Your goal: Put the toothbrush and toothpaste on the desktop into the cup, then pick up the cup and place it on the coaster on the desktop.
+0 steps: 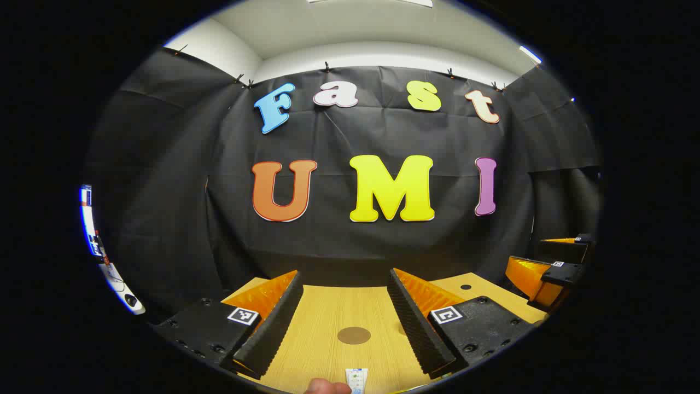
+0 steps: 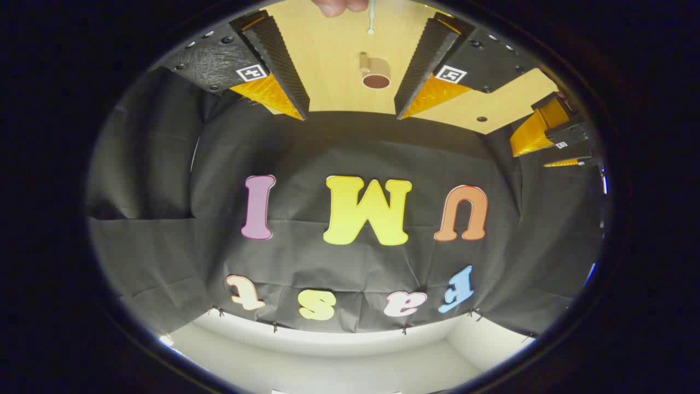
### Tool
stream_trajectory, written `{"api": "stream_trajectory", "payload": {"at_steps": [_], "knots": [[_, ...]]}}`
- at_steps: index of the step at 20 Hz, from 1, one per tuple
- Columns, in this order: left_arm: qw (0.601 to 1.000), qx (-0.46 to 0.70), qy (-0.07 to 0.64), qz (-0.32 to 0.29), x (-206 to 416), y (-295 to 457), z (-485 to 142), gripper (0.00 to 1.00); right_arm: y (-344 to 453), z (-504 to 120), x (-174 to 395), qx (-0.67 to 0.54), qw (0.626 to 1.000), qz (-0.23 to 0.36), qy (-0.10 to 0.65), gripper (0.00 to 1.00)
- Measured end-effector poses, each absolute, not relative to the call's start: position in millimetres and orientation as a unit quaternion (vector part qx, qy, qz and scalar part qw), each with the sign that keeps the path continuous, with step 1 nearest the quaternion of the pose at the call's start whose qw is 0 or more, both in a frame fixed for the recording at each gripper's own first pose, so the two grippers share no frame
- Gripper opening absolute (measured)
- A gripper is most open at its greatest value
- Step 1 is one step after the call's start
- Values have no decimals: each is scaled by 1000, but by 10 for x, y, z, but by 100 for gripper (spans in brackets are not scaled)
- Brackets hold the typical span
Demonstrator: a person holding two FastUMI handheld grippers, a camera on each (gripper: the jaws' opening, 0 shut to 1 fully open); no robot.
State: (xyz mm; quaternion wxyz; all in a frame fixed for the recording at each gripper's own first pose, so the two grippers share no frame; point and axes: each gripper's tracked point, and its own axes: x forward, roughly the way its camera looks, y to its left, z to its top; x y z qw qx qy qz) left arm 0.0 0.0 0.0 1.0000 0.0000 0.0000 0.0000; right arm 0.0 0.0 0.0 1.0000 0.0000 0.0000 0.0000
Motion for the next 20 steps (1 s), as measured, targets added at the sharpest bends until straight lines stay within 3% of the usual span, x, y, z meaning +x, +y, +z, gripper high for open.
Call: {"api": "stream_trajectory", "payload": {"at_steps": [12,13,15,16,20], "knots": [[1000,2,10,-3,39,2,-55,98,-44,-78,87,8,1000,0,16,98],[1000,3,12,-3,43,0,-71,98,-32,-84,93,8,1000,2,17,92],[1000,6,14,-4,44,-8,-98,98,-30,-110,101,8,1000,3,20,92],[1000,7,15,-5,42,-27,-110,98,-27,-119,117,8,1000,3,22,98],[1000,4,25,-6,74,-32,-200,98,-12,-231,147,5,999,11,37,98]]}}
